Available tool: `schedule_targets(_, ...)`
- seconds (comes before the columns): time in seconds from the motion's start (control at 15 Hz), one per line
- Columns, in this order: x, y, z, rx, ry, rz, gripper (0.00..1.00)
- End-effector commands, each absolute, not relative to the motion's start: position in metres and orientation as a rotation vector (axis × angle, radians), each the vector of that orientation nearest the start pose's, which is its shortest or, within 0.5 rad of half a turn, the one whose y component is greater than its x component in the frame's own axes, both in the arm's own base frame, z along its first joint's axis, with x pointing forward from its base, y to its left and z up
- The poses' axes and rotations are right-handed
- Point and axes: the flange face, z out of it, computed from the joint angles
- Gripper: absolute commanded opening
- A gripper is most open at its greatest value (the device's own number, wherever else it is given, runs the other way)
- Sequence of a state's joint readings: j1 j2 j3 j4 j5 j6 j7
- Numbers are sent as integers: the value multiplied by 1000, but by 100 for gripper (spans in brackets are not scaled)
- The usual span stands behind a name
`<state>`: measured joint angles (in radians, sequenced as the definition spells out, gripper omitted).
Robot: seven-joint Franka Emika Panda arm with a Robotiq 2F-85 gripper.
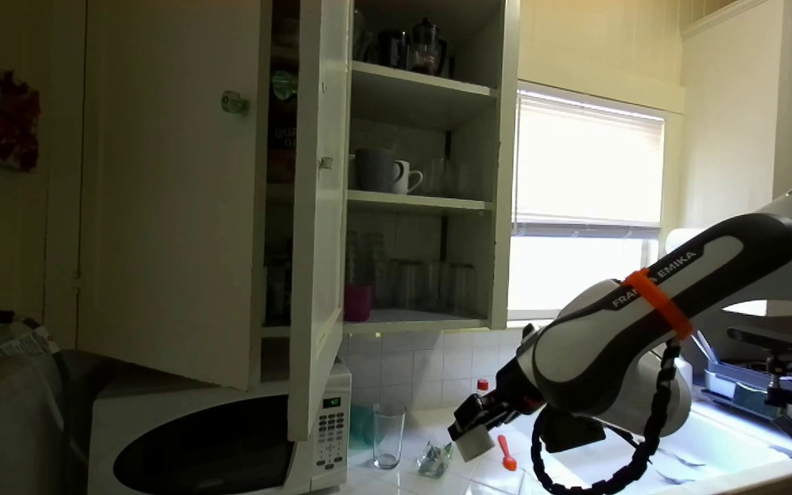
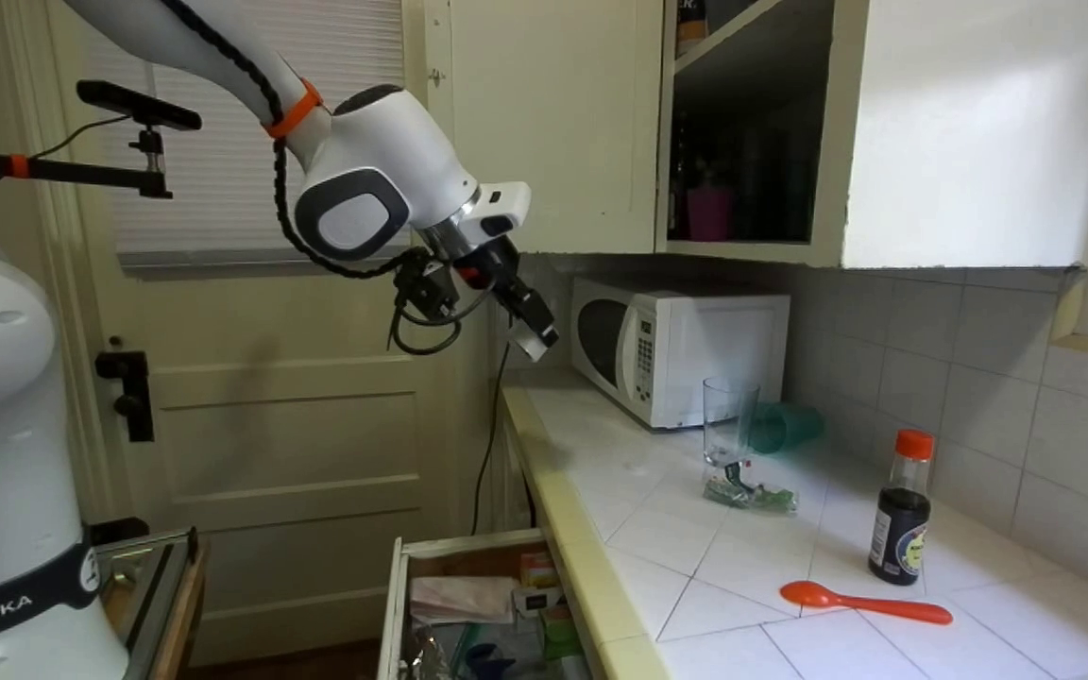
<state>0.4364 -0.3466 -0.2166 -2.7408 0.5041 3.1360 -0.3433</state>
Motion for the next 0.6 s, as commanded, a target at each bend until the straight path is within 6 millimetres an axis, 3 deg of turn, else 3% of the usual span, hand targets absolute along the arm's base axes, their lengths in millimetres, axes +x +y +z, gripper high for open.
schedule_targets(0.0, 408, 24, 380, -2766, -154, -733, 39)
schedule_targets(0.27, 392, -9, 354, -2819, -236, -386, 39)
schedule_targets(0.4, 389, -29, 357, -2849, -230, -372, 39)
schedule_targets(0.47, 397, -16, 352, -2840, -206, -395, 39)
schedule_targets(0.53, 397, -22, 352, -2845, -195, -394, 64)
